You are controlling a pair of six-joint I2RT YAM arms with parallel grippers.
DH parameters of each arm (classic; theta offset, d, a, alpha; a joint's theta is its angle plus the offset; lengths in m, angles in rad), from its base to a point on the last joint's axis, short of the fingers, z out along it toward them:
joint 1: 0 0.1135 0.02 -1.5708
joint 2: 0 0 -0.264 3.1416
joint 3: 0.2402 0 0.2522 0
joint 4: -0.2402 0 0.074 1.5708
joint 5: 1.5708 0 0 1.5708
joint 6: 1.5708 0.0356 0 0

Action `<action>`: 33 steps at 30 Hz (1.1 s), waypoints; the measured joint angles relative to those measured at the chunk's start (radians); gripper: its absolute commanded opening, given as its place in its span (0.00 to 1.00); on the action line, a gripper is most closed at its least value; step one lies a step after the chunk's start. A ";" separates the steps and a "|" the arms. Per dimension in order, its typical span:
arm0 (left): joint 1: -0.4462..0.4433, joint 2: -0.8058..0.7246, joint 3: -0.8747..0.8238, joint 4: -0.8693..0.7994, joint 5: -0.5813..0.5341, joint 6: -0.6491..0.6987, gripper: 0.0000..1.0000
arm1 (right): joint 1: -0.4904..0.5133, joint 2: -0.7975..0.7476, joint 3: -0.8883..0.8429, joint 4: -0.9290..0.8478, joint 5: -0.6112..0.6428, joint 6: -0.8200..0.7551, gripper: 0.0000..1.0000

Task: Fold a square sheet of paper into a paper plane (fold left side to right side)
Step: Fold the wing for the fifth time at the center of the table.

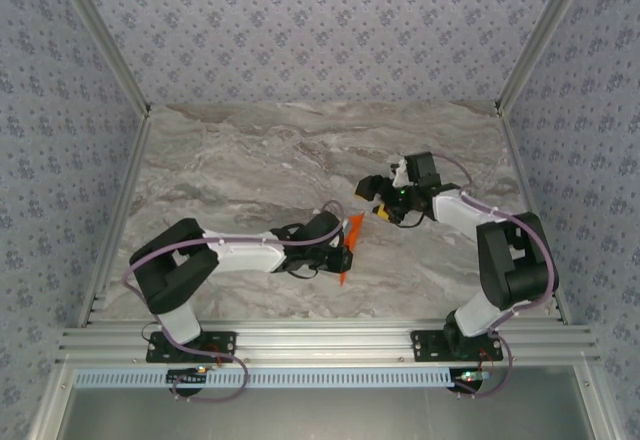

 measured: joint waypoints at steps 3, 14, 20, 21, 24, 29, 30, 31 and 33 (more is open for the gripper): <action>0.029 -0.027 -0.061 0.098 0.039 -0.038 0.10 | -0.021 -0.050 -0.025 -0.021 0.007 -0.044 0.72; 0.097 -0.026 -0.193 0.388 0.153 -0.184 0.08 | 0.027 -0.084 -0.081 -0.060 0.009 -0.136 0.62; 0.099 0.000 -0.194 0.466 0.187 -0.224 0.08 | 0.053 -0.080 -0.085 -0.058 0.009 -0.150 0.61; 0.101 0.005 -0.194 0.473 0.192 -0.228 0.08 | 0.055 -0.080 -0.087 -0.058 0.009 -0.151 0.61; 0.103 0.020 -0.194 0.484 0.199 -0.241 0.07 | 0.059 -0.079 -0.096 -0.058 0.010 -0.152 0.62; 0.103 0.042 -0.194 0.499 0.206 -0.253 0.07 | 0.059 -0.079 -0.099 -0.058 0.018 -0.156 0.62; 0.103 0.046 -0.194 0.498 0.207 -0.256 0.07 | 0.059 -0.079 -0.099 -0.059 0.021 -0.158 0.62; 0.103 0.047 -0.194 0.498 0.209 -0.258 0.07 | 0.059 -0.080 -0.099 -0.059 0.024 -0.160 0.62; 0.105 0.049 -0.194 0.501 0.213 -0.260 0.07 | 0.059 -0.083 -0.099 -0.061 0.029 -0.163 0.62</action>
